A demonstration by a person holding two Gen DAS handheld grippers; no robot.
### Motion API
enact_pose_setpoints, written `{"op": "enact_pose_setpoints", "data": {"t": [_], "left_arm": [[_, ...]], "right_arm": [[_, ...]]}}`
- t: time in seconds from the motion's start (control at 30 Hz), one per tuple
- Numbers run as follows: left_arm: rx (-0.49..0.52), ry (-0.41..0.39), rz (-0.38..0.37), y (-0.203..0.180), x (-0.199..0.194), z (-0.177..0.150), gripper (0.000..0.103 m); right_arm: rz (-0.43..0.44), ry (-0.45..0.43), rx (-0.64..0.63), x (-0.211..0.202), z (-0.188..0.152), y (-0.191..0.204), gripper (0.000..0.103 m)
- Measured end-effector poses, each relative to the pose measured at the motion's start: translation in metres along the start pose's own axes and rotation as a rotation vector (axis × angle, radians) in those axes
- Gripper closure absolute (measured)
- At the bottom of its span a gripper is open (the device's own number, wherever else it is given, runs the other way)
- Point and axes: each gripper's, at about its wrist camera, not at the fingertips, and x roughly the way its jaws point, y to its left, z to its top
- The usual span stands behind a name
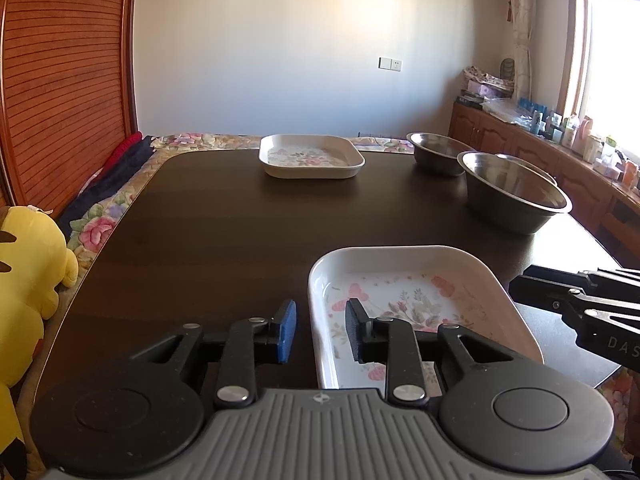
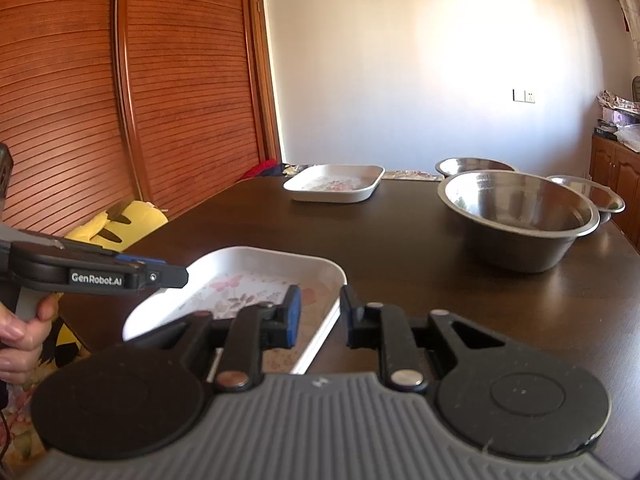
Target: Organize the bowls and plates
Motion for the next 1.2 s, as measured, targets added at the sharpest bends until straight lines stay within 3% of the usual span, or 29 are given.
{"op": "enact_pose_setpoints", "data": {"t": [0.4,0.6,0.83,1.2], "left_arm": [[0.011,-0.014,0.0,0.011,0.022,0.024,0.068],[0.024,-0.017,-0.004,0.019,0.04,0.043,0.059],[0.052,-0.013,-0.003,0.031,0.067,0.072,0.056],[0.123,0.031,-0.014,0.052,0.12,0.125,0.057]], "right_arm": [[0.005,0.026,-0.023,0.027,0.037,-0.018,0.072],[-0.001,0.039,-0.026,0.05,0.061,-0.026,0.061],[0.007,0.067,-0.07,0.08,0.089,-0.026,0.06],[0.045,0.191,-0.066,0.152,0.134,-0.031,0.06]]}}
